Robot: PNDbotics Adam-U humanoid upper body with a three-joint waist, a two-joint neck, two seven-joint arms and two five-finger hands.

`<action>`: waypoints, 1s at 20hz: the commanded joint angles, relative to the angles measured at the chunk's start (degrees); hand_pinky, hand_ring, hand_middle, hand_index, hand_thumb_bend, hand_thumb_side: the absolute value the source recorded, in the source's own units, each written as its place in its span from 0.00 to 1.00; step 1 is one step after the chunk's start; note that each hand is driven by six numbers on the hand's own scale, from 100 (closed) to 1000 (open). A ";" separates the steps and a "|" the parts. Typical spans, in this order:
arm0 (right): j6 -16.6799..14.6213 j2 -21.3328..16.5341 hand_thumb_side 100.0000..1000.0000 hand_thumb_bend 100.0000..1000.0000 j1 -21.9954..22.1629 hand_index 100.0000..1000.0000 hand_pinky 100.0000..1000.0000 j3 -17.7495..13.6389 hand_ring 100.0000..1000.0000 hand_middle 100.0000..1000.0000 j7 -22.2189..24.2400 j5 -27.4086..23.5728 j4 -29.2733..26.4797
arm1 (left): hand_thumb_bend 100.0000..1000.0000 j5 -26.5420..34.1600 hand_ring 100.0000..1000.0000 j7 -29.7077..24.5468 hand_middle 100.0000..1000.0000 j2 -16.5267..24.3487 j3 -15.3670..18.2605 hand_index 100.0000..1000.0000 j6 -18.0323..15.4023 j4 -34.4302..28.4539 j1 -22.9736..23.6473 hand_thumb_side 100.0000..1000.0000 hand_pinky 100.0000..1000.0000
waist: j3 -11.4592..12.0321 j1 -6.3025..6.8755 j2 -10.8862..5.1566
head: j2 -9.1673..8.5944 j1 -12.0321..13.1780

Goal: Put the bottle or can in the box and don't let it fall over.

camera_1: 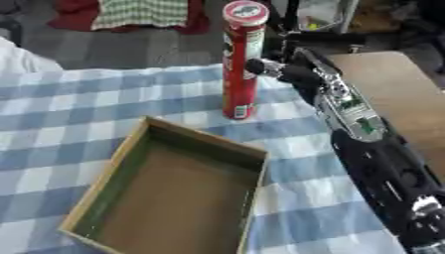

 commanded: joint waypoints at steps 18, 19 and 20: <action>-0.53 -0.23 0.34 1.00 -4.62 0.91 0.97 -0.66 1.00 1.00 0.48 -0.11 1.71 | 0.25 -0.17 1.00 -0.44 0.88 0.59 0.03 0.77 0.03 -0.87 -1.25 0.61 1.00 | 1.24 -0.43 1.18 | -2.60 -1.14; -0.57 -0.30 0.34 1.00 -4.82 0.90 0.96 -0.71 1.00 0.99 0.26 0.07 1.93 | 0.25 -0.17 1.00 -0.46 0.88 0.58 0.01 0.77 0.03 -0.88 -1.28 0.61 1.00 | 1.32 -0.44 1.32 | -2.72 -1.25; -0.62 -0.36 0.34 1.00 -5.02 0.90 0.96 -0.75 1.00 0.99 0.02 0.31 2.15 | 0.25 -0.18 1.00 -0.50 0.88 0.58 -0.01 0.77 0.03 -0.90 -1.31 0.61 1.00 | 1.39 -0.46 1.44 | -2.85 -1.34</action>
